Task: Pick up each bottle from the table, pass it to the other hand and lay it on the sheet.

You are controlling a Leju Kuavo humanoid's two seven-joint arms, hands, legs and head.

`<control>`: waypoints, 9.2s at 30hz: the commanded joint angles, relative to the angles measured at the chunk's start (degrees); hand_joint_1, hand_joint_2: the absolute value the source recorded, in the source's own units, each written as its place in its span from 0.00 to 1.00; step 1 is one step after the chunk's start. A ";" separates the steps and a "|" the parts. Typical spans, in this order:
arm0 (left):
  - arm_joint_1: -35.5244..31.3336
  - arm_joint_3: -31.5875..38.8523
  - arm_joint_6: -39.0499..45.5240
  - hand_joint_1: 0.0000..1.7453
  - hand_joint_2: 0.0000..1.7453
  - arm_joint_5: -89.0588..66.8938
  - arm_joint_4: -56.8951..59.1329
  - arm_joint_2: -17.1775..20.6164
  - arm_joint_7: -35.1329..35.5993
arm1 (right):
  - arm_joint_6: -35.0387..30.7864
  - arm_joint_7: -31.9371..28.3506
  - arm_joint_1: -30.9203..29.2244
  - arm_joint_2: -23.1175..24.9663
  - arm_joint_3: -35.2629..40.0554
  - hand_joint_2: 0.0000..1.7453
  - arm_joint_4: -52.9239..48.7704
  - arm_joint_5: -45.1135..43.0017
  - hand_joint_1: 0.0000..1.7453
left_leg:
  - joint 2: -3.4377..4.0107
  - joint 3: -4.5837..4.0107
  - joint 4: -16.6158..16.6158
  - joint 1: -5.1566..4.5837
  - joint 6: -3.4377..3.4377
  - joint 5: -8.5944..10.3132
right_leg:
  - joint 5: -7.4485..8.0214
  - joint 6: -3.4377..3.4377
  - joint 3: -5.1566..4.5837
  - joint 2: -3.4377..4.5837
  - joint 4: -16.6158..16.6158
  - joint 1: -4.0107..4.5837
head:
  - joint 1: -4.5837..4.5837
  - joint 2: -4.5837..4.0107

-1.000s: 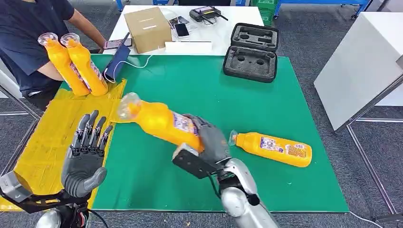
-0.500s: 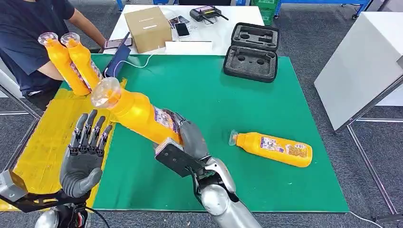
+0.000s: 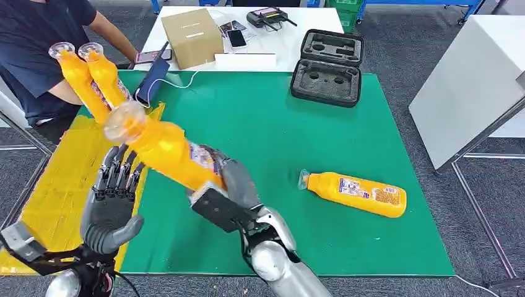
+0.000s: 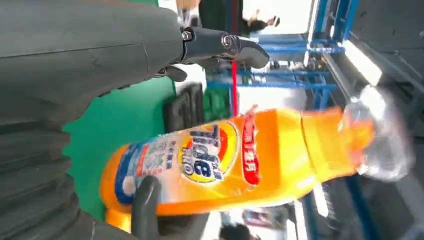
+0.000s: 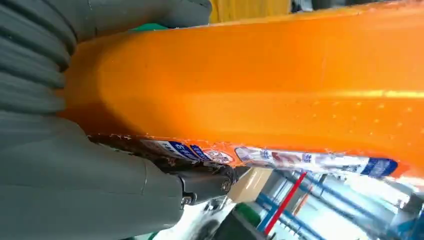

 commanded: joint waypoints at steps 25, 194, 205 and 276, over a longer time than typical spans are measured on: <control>0.15 0.91 3.16 0.00 1.00 -6.04 1.40 0.17 -1.06 | 1.61 1.60 -13.48 2.21 30.02 1.00 17.28 1.27 1.00 | 0.06 0.07 -0.03 0.01 -0.05 0.00 | -0.04 -0.05 0.08 0.10 0.00 0.01 | 0.02 0.00; -8.25 19.19 34.27 0.00 0.00 -37.24 10.25 -2.03 -14.47 | 2.54 1.26 37.00 -21.92 -46.00 1.00 -27.99 25.67 0.00 | -0.64 0.71 -0.13 -0.25 -0.19 -0.26 | -0.54 -0.04 0.78 -0.69 -0.06 -0.34 | 0.00 0.00; -8.73 17.43 35.44 0.00 0.00 -38.61 10.96 -1.62 -15.26 | 5.27 -1.13 34.91 -20.07 -50.39 1.00 -25.55 27.00 0.00 | -0.48 0.74 -0.15 -0.24 -0.18 -0.28 | -0.52 -0.02 0.74 -0.59 -0.06 -0.34 | 0.00 0.00; -13.16 12.27 32.84 0.00 1.00 -40.88 15.97 -0.34 -13.64 | 7.31 9.71 15.92 -24.17 -39.07 1.00 -6.78 33.92 0.00 | -0.37 0.75 -0.11 -0.30 -0.15 -0.26 | -0.45 0.03 0.77 -0.43 -0.03 -0.34 | -0.02 0.00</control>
